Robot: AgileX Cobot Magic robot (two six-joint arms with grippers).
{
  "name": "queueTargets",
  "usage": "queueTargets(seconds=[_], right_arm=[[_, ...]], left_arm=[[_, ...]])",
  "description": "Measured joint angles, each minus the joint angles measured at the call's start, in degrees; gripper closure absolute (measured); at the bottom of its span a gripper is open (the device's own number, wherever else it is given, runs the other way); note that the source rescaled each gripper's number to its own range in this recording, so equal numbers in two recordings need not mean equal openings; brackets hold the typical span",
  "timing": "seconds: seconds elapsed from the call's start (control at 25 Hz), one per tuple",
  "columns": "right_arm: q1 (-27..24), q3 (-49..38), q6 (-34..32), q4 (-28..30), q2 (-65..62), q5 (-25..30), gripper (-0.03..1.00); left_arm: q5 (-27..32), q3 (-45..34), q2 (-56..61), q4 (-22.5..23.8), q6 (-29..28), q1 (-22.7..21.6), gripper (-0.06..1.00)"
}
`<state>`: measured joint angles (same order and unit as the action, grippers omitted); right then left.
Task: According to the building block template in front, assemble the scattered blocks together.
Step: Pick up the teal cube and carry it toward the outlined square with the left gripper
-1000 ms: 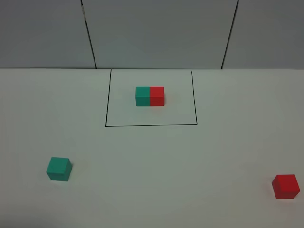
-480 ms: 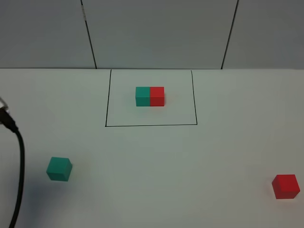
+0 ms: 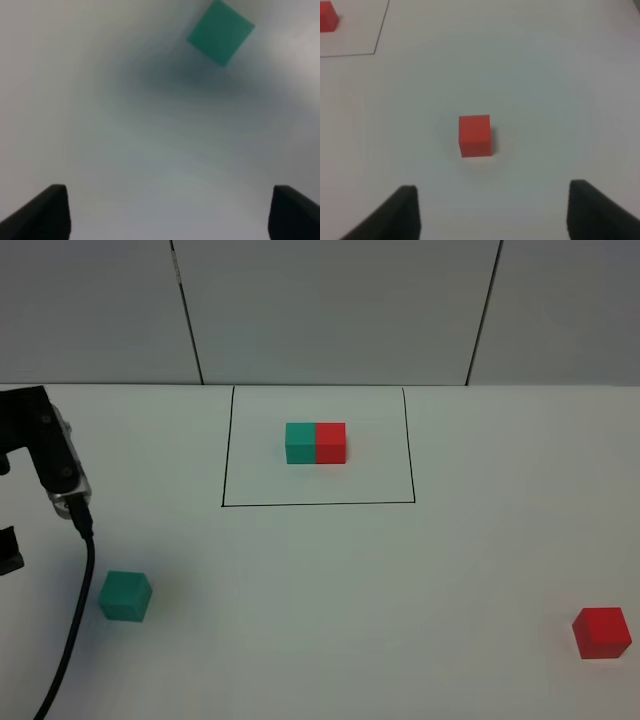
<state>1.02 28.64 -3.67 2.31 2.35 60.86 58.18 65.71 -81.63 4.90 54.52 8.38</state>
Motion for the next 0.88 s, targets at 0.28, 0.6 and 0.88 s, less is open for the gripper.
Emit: queueTargets(seconds=[0.28,0.6,0.88], right_arm=[[0.0,0.0,0.0,0.0,0.0,0.0,0.39],[0.0,0.0,0.0,0.0,0.0,0.0,0.39],[0.0,0.0,0.0,0.0,0.0,0.0,0.39]], left_arm=[[-1.6,0.39,-4.79,-0.09,6.56,0.0,0.06],[-8.22,0.39,-10.25,-0.09,9.78,0.0,0.06],[-10.32,0.43,-15.57,0.09,10.55,0.48,0.06]])
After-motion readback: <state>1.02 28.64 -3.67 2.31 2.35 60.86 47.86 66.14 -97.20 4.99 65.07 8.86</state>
